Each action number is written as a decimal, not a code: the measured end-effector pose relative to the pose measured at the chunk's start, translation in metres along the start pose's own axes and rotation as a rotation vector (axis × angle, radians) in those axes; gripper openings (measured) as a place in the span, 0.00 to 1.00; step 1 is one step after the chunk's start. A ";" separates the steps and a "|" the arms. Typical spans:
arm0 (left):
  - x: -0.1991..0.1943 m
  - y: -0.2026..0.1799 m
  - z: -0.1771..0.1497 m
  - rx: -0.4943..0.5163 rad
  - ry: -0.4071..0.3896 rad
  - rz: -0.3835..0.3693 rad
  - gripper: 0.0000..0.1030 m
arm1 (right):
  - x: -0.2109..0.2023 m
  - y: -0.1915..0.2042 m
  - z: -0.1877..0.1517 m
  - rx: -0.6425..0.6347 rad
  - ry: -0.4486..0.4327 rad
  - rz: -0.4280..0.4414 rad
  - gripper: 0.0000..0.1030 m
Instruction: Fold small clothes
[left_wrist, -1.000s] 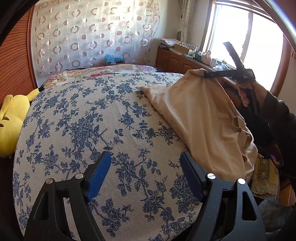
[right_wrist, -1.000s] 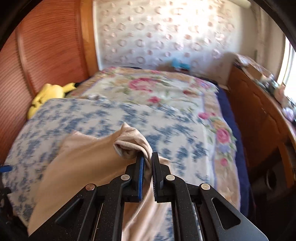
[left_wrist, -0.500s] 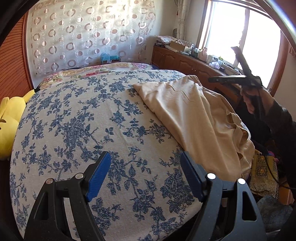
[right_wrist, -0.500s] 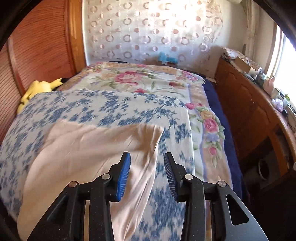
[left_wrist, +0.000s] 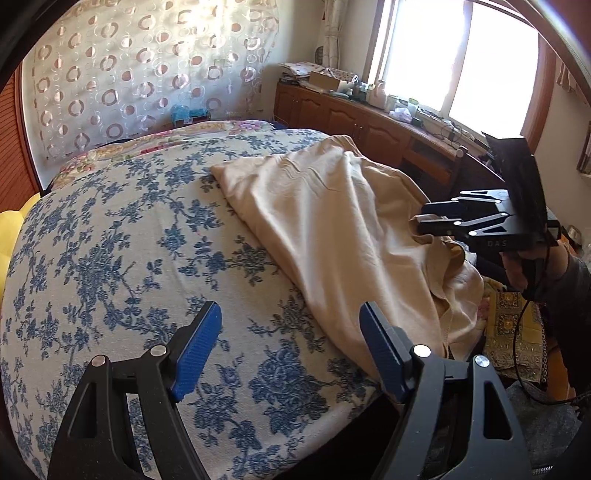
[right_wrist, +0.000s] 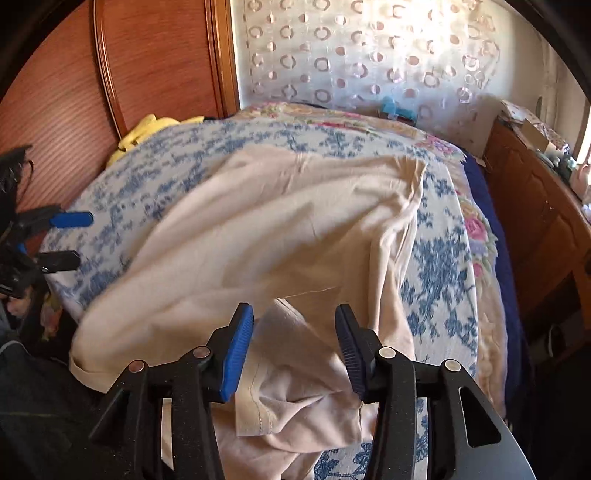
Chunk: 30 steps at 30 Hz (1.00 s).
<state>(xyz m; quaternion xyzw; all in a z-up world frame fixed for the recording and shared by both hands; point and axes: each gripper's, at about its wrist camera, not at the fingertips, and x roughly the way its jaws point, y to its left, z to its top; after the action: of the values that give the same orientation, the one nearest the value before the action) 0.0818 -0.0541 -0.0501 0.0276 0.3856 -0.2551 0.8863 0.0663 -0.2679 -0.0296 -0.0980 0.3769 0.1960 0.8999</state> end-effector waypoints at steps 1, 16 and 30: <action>0.001 -0.003 -0.001 0.003 0.004 -0.004 0.76 | 0.000 -0.002 0.001 0.007 0.002 0.004 0.46; 0.003 -0.024 -0.005 0.019 0.037 -0.034 0.76 | -0.091 -0.022 -0.061 0.081 -0.074 0.022 0.06; 0.007 -0.044 -0.016 0.051 0.093 -0.072 0.76 | -0.111 -0.020 -0.082 0.119 -0.076 -0.006 0.07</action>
<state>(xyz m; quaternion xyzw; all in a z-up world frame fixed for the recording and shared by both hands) 0.0546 -0.0915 -0.0598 0.0479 0.4207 -0.2949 0.8566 -0.0486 -0.3435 -0.0071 -0.0381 0.3532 0.1742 0.9184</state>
